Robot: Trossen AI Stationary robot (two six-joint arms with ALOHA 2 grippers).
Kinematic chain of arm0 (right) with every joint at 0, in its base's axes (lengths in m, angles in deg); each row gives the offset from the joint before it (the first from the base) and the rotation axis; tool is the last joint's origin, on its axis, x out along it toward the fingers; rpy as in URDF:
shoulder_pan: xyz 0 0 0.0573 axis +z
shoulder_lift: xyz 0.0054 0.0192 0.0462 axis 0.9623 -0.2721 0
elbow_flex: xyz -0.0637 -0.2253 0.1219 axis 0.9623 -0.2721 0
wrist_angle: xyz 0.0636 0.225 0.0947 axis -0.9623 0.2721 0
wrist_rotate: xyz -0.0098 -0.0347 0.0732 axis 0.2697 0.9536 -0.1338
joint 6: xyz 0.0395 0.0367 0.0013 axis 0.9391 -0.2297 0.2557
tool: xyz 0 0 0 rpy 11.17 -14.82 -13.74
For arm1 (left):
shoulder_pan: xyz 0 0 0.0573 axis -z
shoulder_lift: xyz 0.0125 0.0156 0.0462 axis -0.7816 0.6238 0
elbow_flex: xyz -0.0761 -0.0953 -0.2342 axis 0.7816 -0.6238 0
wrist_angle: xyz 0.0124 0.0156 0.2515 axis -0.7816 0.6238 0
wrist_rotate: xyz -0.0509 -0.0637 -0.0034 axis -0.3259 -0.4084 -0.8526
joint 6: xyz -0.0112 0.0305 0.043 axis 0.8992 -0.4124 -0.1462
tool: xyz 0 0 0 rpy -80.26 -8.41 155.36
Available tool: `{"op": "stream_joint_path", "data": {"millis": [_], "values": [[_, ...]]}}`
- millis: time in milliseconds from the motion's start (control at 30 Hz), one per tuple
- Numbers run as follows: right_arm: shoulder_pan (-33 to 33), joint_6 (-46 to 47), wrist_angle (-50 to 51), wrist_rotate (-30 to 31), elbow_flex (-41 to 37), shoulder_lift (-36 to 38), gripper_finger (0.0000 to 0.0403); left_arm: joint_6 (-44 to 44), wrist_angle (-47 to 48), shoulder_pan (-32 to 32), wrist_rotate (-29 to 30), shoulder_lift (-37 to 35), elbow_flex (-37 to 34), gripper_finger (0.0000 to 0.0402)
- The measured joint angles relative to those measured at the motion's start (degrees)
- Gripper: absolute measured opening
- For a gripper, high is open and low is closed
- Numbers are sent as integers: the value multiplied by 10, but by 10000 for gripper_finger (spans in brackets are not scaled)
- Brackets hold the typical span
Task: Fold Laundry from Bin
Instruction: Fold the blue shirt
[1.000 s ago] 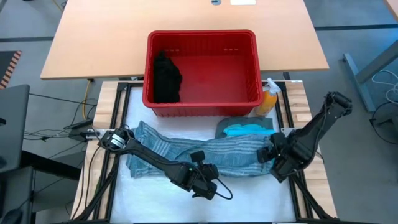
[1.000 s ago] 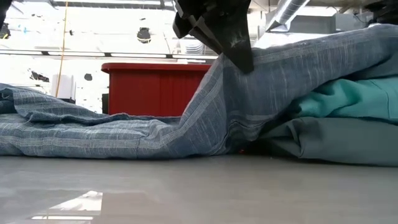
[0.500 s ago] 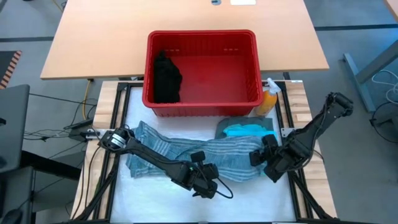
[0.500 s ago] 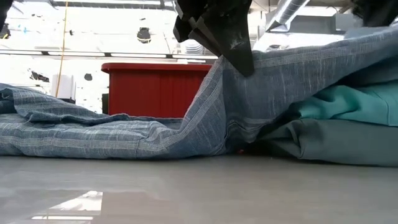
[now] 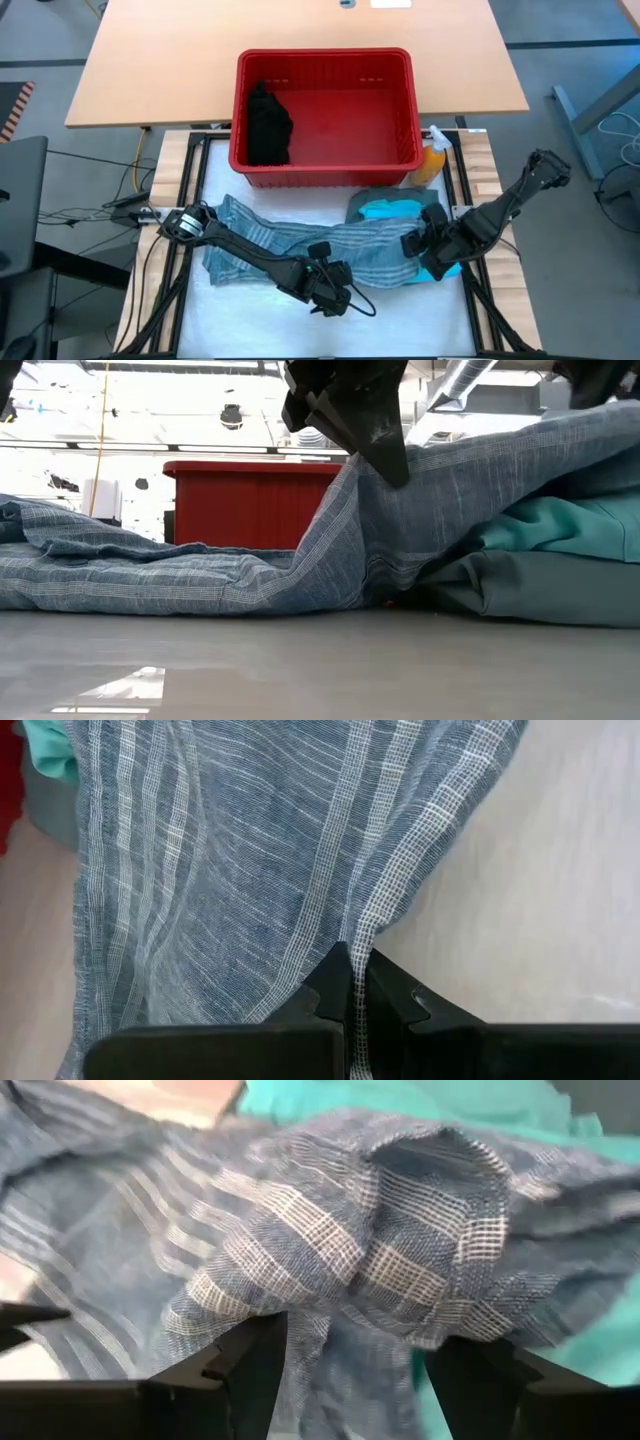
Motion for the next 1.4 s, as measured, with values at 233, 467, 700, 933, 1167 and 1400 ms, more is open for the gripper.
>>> {"op": "stream_joint_path", "data": {"millis": [233,467,700,933,1167,1400], "values": [[26,44,37,-4,-3,-10,254,0,15,0,0,0,0,0],[72,101,16,45,-37,-46,254,-6,16,0,2,0,0,0],[120,161,-57,143,-94,-44,254,-2,17,6,12,0,0,0],[108,115,-114,182,-94,-43,173,-4,16,5,12,0,0,0],[102,46,-174,203,-81,-42,21,19,-8,9,47,-1,-11,0],[109,-52,-176,224,14,-42,19,76,-113,42,78,-2,-93,0]]}}
